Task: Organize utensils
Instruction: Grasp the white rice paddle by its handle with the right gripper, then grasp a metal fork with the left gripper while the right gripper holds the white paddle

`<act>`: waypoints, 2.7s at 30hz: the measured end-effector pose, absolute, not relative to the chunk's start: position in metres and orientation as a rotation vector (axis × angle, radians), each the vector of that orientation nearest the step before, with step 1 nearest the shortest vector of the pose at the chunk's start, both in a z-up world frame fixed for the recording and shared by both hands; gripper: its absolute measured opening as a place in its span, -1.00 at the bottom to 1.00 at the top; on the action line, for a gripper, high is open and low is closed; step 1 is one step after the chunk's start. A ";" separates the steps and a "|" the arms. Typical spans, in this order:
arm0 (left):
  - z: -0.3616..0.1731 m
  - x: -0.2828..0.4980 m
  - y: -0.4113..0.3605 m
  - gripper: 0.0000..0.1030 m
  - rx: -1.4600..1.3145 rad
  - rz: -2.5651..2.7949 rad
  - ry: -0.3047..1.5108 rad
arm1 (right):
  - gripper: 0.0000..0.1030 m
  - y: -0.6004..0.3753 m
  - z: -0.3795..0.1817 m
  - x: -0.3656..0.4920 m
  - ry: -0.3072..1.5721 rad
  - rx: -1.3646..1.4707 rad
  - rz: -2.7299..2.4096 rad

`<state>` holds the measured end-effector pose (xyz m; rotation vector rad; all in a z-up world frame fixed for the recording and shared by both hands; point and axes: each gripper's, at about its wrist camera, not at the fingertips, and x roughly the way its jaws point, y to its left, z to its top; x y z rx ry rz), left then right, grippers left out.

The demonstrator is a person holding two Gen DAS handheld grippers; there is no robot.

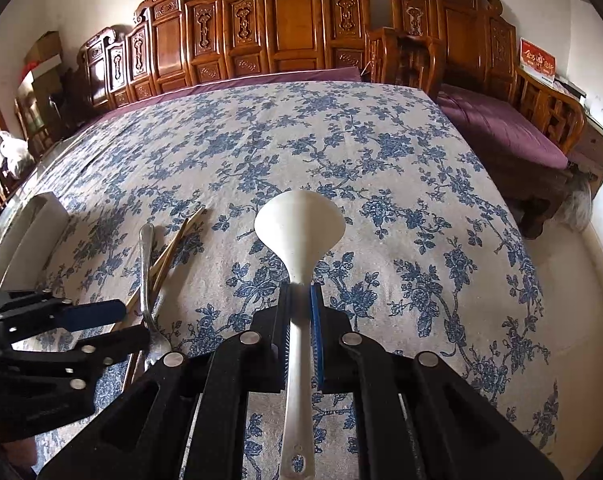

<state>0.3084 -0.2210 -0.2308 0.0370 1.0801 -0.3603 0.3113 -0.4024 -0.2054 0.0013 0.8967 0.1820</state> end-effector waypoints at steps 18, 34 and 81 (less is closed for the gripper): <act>-0.234 0.324 -0.220 -0.89 0.020 -0.346 1.069 | -0.79 -0.399 -0.206 0.314 0.894 0.017 0.199; -0.215 0.314 -0.234 -1.00 0.122 -0.392 1.000 | -0.79 -0.400 -0.205 0.314 0.890 0.019 0.200; -0.168 0.283 -0.152 -0.89 0.157 -0.353 0.964 | -0.79 -0.348 -0.184 0.300 0.861 0.037 0.286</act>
